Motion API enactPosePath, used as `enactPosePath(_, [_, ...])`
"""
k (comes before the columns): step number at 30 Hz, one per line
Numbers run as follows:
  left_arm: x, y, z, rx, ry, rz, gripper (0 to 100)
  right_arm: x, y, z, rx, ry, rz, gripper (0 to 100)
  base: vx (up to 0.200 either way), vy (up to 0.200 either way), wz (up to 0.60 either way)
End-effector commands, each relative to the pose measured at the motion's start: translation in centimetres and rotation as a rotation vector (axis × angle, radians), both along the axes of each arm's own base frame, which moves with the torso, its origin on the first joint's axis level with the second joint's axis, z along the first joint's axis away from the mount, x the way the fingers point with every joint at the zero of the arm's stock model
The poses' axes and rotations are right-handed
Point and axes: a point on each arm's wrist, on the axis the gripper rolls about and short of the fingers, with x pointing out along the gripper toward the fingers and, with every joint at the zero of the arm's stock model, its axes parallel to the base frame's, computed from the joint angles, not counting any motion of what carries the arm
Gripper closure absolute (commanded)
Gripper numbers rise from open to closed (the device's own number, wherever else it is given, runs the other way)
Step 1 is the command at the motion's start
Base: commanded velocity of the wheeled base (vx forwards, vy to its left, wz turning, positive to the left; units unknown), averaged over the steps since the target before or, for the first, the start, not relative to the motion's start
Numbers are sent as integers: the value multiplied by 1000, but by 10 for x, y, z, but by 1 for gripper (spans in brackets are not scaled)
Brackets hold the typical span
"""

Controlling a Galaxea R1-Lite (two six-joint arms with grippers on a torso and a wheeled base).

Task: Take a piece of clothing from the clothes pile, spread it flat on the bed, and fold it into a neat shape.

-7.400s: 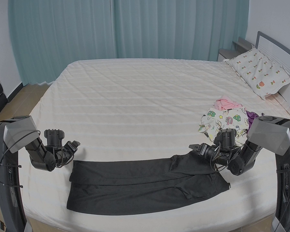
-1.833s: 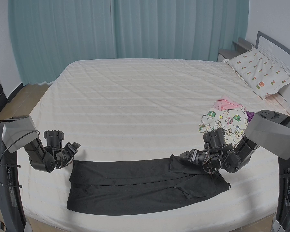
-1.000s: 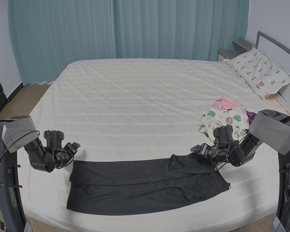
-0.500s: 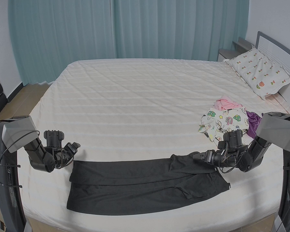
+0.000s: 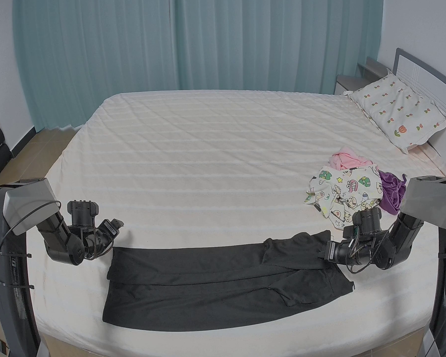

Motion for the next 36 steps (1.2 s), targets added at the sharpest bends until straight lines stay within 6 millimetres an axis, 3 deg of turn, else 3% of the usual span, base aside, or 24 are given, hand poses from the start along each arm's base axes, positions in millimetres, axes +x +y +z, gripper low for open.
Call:
enactPosePath(1, [0, 0, 0, 0, 0, 1, 0, -3, -2, 1, 3, 6, -3, 100, 0, 0, 0])
enactPosePath(5, [0, 0, 0, 0, 0, 1, 0, -5, -2, 0, 6, 14, 3, 100, 0, 0, 0])
enactPosePath(6, [0, 0, 0, 0, 0, 1, 0, -5, -2, -1, 7, 16, 2, 0, 0, 0, 0])
enactPosePath(11, [0, 0, 4, -1, -9, 0, 0, -4, -4, 9, 22, -15, -13, 0, 0, 0, 0])
enactPosePath(14, [-4, 0, 8, -3, -15, -2, 0, -17, -7, 25, 56, -12, -51, 0, 0, 0, 0])
enactPosePath(20, [-5, -1, 7, -6, -9, -6, 0, -47, -2, 31, 116, 76, -114, 0, 0, 0, 0])
enactPosePath(25, [-6, -1, 7, -6, -6, -6, 0, -67, 8, 22, 174, 141, -155, 0, -160, 0, 0])
enactPosePath(29, [-6, -2, 6, -5, -3, -10, 0, -68, 11, 18, 155, 102, -199, 0, -200, 0, 0])
enactPosePath(36, [-6, -2, 5, -5, 0, -10, 0, -69, 20, 8, 104, 100, -206, 0, 0, 0, 0])
